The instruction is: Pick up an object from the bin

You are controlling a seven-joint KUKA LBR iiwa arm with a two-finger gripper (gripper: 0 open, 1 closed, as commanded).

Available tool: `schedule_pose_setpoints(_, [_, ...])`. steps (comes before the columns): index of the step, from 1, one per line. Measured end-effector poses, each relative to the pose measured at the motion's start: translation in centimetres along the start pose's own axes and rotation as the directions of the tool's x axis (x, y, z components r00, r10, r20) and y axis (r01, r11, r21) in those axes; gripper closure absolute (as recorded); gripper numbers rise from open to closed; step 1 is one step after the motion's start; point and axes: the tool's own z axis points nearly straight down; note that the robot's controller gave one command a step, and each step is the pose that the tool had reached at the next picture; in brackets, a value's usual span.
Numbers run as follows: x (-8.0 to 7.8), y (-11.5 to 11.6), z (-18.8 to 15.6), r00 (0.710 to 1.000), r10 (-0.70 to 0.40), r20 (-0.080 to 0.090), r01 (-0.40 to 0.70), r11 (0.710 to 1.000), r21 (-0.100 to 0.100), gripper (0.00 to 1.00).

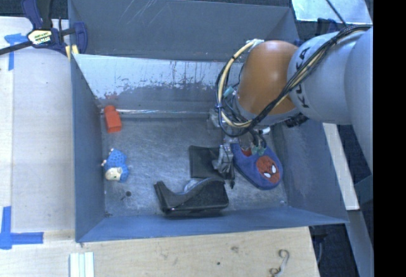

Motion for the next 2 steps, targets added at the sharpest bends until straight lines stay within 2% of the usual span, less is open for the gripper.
schedule_pose_setpoints(1, [2.91,0.50,-3.54,0.998,0.062,0.005,-0.062,0.998,0.000,0.00])
schedule_pose_setpoints(2, [3.17,0.28,-3.40,0.966,0.257,0.002,-0.257,0.966,0.000,0.00])
